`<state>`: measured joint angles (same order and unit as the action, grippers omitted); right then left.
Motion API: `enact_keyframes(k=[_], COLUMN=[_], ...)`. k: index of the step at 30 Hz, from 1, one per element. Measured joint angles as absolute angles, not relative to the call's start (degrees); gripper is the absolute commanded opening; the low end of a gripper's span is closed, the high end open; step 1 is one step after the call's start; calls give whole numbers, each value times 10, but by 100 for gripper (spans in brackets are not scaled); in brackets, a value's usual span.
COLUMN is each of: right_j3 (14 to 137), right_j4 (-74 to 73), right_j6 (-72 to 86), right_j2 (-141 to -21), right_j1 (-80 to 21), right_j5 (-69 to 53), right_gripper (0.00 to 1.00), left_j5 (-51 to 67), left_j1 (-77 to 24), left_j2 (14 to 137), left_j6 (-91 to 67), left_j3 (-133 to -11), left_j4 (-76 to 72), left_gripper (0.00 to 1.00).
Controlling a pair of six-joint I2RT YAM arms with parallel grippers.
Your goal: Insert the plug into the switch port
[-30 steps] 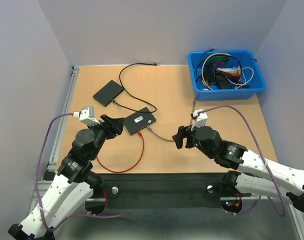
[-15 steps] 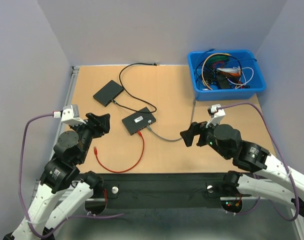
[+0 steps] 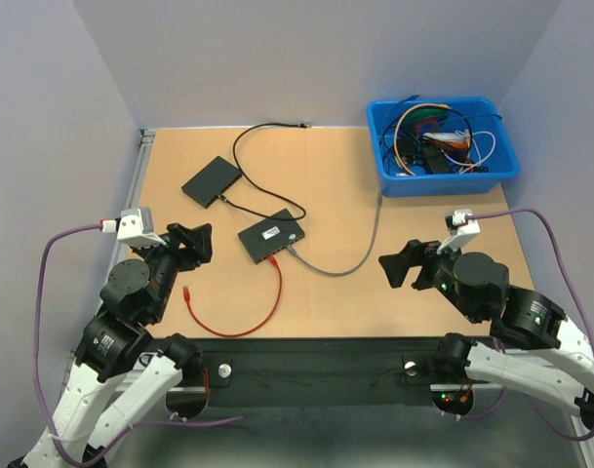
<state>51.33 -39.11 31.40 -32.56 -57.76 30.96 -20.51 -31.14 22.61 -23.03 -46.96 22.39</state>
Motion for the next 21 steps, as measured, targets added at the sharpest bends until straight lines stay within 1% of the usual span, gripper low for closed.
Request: enact_keyframes(k=[5, 21], right_j3=[512, 512], right_j4=[-406, -412], right_j6=[315, 316], right_j2=[-302, -319], right_j1=[-578, -578], right_j5=[328, 331], right_gripper=[100, 100], left_j5=[-211, -230], left_j1=[-311, -311], left_j2=[225, 223], left_j6=[-231, -241], left_j3=[-469, -469], left_j4=[226, 235], left_gripper=[77, 78])
